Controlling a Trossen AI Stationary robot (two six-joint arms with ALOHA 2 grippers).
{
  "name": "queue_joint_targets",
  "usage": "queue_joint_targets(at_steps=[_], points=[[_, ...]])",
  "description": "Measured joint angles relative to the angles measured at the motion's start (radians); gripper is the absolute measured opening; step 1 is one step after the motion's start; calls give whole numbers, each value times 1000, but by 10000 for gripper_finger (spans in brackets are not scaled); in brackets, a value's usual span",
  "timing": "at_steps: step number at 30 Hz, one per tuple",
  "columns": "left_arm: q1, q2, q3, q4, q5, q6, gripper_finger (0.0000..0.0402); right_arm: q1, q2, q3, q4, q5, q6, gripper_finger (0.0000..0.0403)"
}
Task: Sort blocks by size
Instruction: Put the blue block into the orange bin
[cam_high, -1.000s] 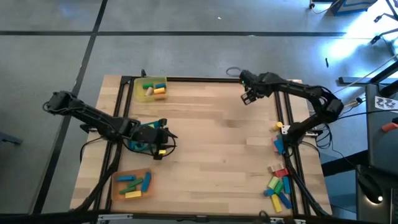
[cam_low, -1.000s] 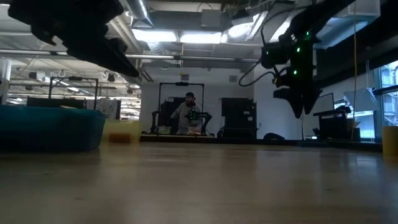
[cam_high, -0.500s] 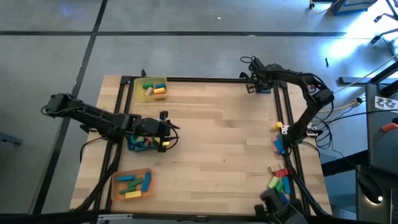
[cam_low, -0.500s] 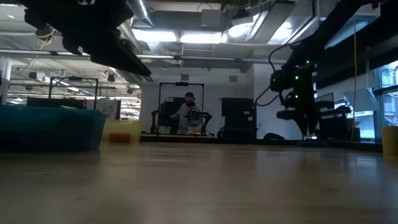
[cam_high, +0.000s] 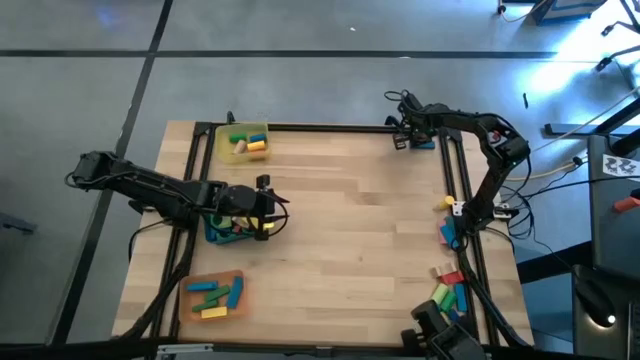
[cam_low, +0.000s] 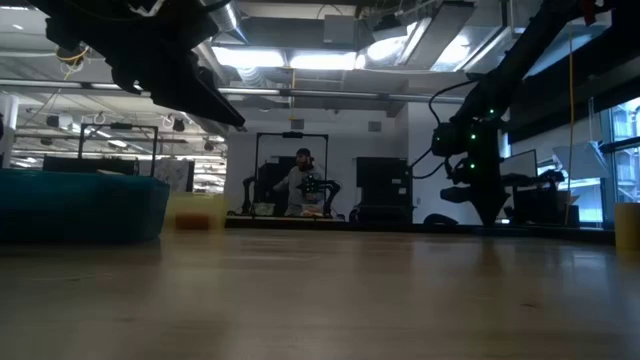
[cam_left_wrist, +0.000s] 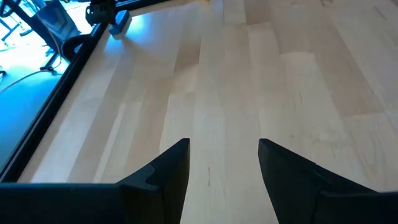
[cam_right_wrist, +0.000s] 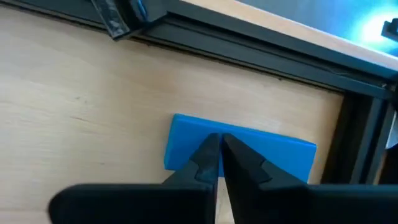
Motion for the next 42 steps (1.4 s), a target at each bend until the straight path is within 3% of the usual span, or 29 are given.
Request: queue_joint_targets(at_steps=[8, 26, 29, 36, 42], points=[[-1, 0, 0, -5, 26, -2, 175, 103, -2, 0, -30, -22, -67, 19], [-1, 0, 0, -5, 27, -2, 175, 456, 1, 10, -89, -46, -202, 18], [-1, 0, 0, -5, 27, -1, 175, 485, 8, 52, -199, -52, -222, 49], [-1, 0, 0, -6, 29, -3, 175, 492, 5, 187, -463, -39, -363, 178], [-1, 0, 0, -22, 29, -11, 175, 492, 5, 137, -469, -53, -549, 246]])
